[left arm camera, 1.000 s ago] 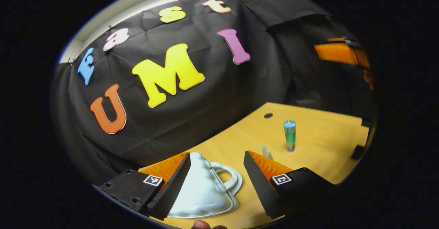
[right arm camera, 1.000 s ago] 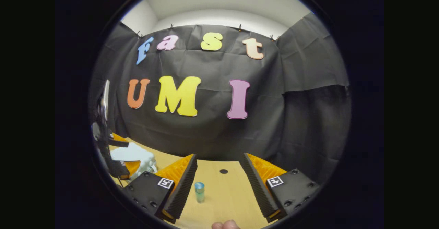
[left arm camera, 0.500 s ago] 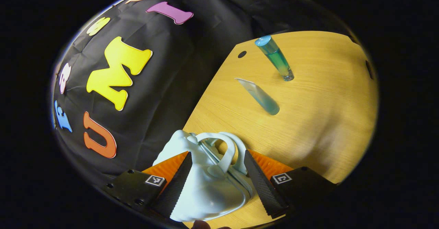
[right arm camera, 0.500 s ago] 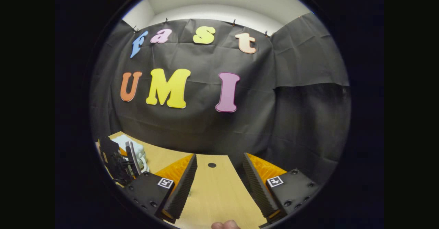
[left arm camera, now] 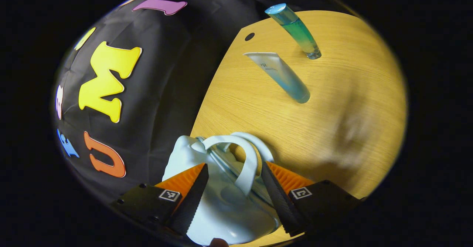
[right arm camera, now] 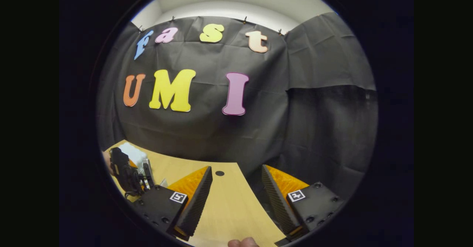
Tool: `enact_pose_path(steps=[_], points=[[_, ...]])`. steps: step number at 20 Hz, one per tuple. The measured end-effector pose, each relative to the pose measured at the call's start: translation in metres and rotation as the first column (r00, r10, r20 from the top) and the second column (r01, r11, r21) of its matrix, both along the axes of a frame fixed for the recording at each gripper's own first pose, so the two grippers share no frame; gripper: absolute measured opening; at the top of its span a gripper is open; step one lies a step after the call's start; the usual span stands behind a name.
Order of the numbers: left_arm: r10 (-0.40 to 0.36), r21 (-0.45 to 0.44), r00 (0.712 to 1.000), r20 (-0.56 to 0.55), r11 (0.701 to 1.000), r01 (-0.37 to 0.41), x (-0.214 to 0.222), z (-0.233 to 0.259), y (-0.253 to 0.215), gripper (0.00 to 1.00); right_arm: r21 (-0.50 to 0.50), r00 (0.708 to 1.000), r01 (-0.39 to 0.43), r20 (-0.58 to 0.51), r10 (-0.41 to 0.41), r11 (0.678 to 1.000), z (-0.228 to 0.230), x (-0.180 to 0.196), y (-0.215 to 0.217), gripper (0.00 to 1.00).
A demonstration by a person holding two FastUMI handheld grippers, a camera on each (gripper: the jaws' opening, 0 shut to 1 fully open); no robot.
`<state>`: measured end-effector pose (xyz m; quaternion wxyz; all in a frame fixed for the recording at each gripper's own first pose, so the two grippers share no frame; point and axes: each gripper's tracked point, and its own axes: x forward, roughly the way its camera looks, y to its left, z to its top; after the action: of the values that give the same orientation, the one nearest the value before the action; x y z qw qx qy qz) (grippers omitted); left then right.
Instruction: First open the suitcase, pack the skin care products into it, and then close the suitcase.
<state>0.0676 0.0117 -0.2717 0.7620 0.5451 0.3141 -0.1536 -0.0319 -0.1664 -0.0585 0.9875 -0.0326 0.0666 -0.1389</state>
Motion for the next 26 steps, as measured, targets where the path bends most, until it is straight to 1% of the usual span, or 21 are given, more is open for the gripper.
enact_pose_path(steps=[1,3,4,5,6,8,9,10,13,14,15,18,20,22,23,26], points=[[0.004,0.01,1.0,-0.014,1.0,-0.004,0.001,-0.005,0.001,0.9,-0.002,1.0,0.005,-0.003,-0.005,1.0,-0.001,-0.001,-0.001,0.8],[0.017,0.024,0.998,-0.055,1.0,-0.016,0.0,-0.017,0.003,0.81,-0.003,1.0,0.013,-0.007,-0.013,1.0,-0.002,-0.004,0.0,0.8],[0.012,0.017,0.998,-0.063,1.0,-0.011,0.0,-0.017,-0.001,0.72,-0.003,1.0,0.019,-0.008,-0.019,1.0,-0.002,-0.005,0.001,0.8],[0.009,0.021,0.998,-0.063,1.0,-0.007,0.001,-0.017,-0.002,0.68,-0.002,1.0,0.025,-0.009,-0.025,1.0,-0.003,-0.007,0.0,0.8],[-0.002,0.014,0.998,-0.064,1.0,0.003,0.003,-0.017,-0.004,0.61,-0.001,0.999,0.031,-0.01,-0.031,1.0,-0.003,-0.009,0.001,0.8],[-0.002,0.004,0.997,-0.075,1.0,0.003,0.001,-0.019,-0.005,0.32,0.001,0.999,0.039,-0.013,-0.039,0.999,-0.004,-0.013,0.002,0.8],[-0.005,0.001,0.997,-0.074,1.0,0.005,0.001,-0.018,-0.007,0.36,0.001,0.999,0.043,-0.013,-0.043,0.999,-0.003,-0.015,0.004,0.8],[-0.012,-0.007,0.997,-0.072,1.0,0.011,0.001,-0.016,-0.008,0.28,0.003,0.999,0.047,-0.013,-0.047,0.999,-0.003,-0.016,0.005,0.8],[-0.018,-0.055,0.999,-0.036,0.998,0.016,0.004,-0.002,-0.012,0.18,0.008,0.999,0.051,-0.018,-0.051,0.999,-0.005,-0.02,0.01,0.8],[-0.008,-0.072,1.0,-0.015,0.997,0.007,0.006,0.007,-0.008,0.14,0.011,0.999,0.049,-0.017,-0.049,0.999,-0.004,-0.02,0.013,0.8],[-0.002,-0.101,1.0,0.002,0.995,0.002,0.007,0.015,-0.005,0.12,0.014,0.999,0.047,-0.016,-0.046,0.999,-0.005,-0.021,0.016,0.79],[0.001,-0.168,0.996,0.087,0.986,0.014,0.012,0.056,-0.003,0.06,0.019,1.0,0.029,-0.011,-0.028,0.999,-0.003,-0.018,0.029,0.8],[0.021,-0.218,0.991,0.135,0.976,0.009,0.016,0.083,0.006,0.03,0.02,1.0,0.011,-0.009,-0.011,1.0,-0.003,-0.014,0.039,0.79],[0.058,-0.291,0.983,0.172,0.957,-0.006,0.019,0.112,0.019,0.03,0.004,1.0,-0.011,-0.001,0.011,1.0,0.0,-0.011,0.05,0.8],[0.087,-0.34,0.977,0.193,0.94,-0.017,0.019,0.128,0.029,0.03,0.001,1.0,-0.024,0.004,0.024,1.0,0.002,-0.01,0.056,0.8],[0.204,-0.498,0.945,0.255,0.866,-0.053,0.022,0.176,0.071,0.03,0.007,0.998,-0.066,0.005,0.066,0.998,0.005,0.0,0.077,0.8]])
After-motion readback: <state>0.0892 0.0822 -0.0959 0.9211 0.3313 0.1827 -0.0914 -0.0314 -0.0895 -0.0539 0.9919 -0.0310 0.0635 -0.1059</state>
